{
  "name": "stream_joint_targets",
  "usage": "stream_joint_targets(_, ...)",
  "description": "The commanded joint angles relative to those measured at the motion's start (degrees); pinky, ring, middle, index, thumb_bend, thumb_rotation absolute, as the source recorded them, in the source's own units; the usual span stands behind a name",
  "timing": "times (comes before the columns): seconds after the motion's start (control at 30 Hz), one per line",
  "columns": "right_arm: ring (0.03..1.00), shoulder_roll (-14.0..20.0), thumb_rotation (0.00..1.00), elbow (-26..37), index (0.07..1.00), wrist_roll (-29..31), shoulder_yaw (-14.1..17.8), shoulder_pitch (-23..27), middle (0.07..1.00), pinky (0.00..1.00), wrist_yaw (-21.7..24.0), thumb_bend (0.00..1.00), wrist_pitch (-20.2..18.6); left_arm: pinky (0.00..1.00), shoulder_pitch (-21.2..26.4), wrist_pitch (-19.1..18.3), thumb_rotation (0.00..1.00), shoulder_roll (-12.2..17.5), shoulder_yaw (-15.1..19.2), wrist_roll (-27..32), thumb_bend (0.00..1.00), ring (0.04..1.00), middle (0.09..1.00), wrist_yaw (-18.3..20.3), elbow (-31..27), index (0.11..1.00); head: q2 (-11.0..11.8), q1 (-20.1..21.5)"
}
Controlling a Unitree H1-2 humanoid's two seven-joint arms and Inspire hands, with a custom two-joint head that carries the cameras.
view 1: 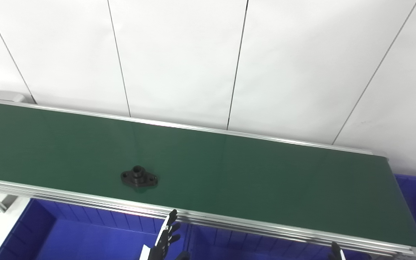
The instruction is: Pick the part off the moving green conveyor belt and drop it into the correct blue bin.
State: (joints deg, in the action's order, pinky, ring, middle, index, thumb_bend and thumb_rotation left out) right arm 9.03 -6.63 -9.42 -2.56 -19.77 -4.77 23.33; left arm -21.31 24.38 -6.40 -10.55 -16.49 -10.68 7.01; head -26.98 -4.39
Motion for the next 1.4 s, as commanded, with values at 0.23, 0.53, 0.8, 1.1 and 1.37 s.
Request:
stream_joint_targets(0.23, 0.762, 2.5, 0.29, 13.5, 0.951, -21.6, 0.5, 1.8, 0.898, 0.59, -6.5, 0.93, 1.8, 0.83, 0.7, 1.7, 0.9, -1.1, -1.2, 0.8, 0.77, 0.906, 0.97, 0.2, -2.1, 0.974, -2.4, 2.2)
stream_joint_targets(0.53, 0.644, 1.4, 0.26, 22.0, 0.854, -27.9, -0.7, 10.4, 0.818, 0.51, -2.5, 0.98, -4.4, 0.89, 1.3, -0.4, 0.9, -1.2, -0.9, 3.1, 0.81, 0.925, 0.987, 1.7, -2.7, 0.99, -3.9, 4.9)
stream_joint_targets(0.8, 0.675, 0.8, 0.33, 21.9, 0.853, -35.6, -3.9, 19.1, 0.833, 0.54, 4.8, 0.97, -13.9, 0.87, 1.7, 0.5, 0.91, -0.8, -0.7, 3.7, 0.79, 0.929, 1.0, 2.0, -2.4, 1.0, -4.5, 5.9)
stream_joint_targets(1.1, 0.701, 0.1, 0.38, 15.4, 0.854, -41.7, -9.6, 29.3, 0.842, 0.55, 10.3, 0.96, -20.1, 0.85, 1.5, -0.1, 0.92, -0.8, -1.1, 3.8, 0.77, 0.925, 1.0, 2.4, -3.2, 1.0, -5.2, 6.1)
stream_joint_targets(1.37, 0.724, -1.7, 0.37, 7.4, 0.837, -44.1, -13.7, 37.1, 0.821, 0.56, 10.9, 0.99, -23.4, 0.83, 1.3, -0.4, 0.91, -1.2, -1.4, 3.4, 0.78, 0.916, 1.0, 2.3, -3.4, 1.0, -5.7, 5.8)
